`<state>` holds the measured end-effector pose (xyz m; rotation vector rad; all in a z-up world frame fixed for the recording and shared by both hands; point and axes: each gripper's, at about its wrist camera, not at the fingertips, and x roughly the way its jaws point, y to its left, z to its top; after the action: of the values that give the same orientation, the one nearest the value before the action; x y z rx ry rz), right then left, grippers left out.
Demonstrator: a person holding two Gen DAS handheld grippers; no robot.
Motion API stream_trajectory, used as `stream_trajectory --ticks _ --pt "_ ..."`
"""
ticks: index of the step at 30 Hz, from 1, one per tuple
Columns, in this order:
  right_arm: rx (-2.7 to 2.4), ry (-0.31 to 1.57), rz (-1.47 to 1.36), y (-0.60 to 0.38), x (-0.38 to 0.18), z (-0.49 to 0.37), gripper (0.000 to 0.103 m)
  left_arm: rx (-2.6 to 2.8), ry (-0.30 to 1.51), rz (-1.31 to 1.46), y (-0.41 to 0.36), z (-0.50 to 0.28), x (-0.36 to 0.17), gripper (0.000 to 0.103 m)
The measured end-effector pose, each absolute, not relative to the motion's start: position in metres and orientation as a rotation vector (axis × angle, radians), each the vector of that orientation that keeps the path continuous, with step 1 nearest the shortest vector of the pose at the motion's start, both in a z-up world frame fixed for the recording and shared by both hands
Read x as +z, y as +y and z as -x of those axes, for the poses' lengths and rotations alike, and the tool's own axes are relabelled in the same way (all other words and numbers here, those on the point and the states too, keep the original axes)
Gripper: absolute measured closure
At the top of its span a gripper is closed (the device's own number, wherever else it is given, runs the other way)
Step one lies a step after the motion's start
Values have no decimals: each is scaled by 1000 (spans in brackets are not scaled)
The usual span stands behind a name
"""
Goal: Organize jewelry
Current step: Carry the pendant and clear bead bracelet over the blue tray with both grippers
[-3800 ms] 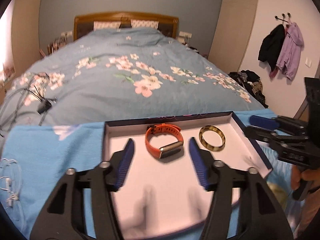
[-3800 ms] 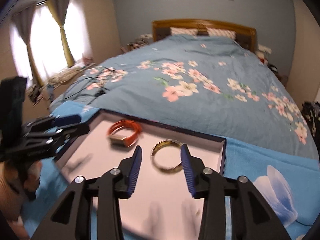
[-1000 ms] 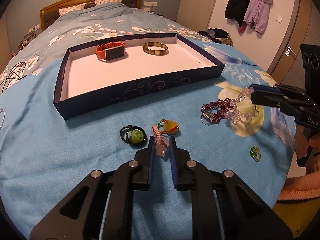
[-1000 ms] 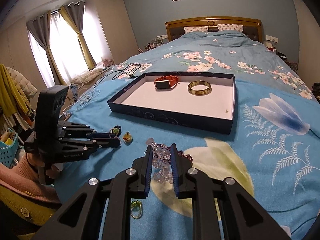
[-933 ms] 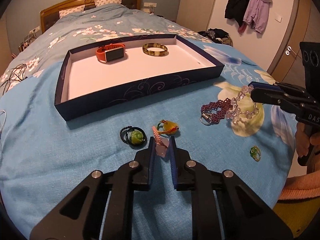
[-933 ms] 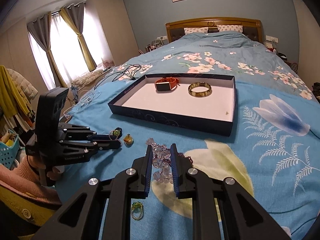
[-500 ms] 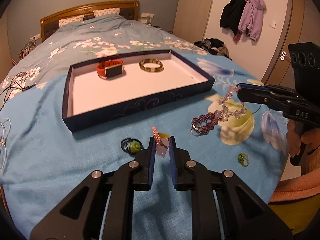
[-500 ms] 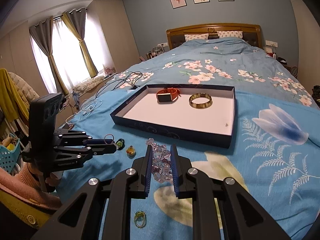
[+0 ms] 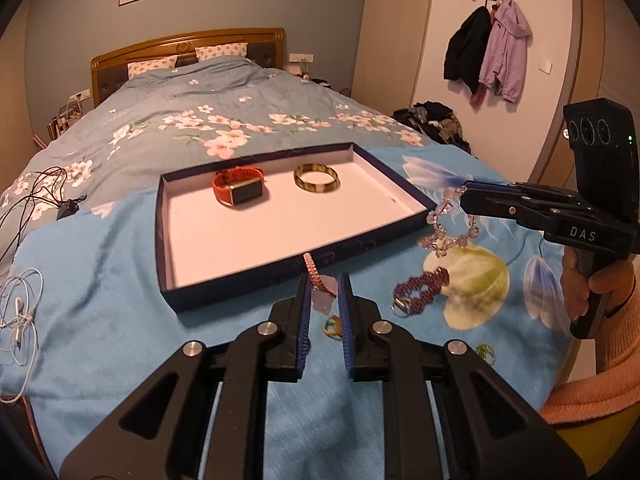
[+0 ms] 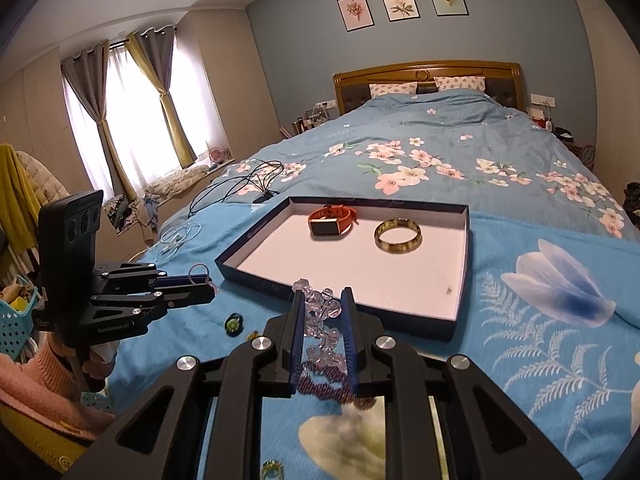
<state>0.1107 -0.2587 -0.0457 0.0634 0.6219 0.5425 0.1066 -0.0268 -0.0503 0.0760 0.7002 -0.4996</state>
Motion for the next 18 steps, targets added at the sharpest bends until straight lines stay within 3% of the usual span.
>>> stream_trajectory --ticks 18 --pt "497 605 -51 -258 -39 -166 87 -452 673 -78 -24 -145 -41 89"
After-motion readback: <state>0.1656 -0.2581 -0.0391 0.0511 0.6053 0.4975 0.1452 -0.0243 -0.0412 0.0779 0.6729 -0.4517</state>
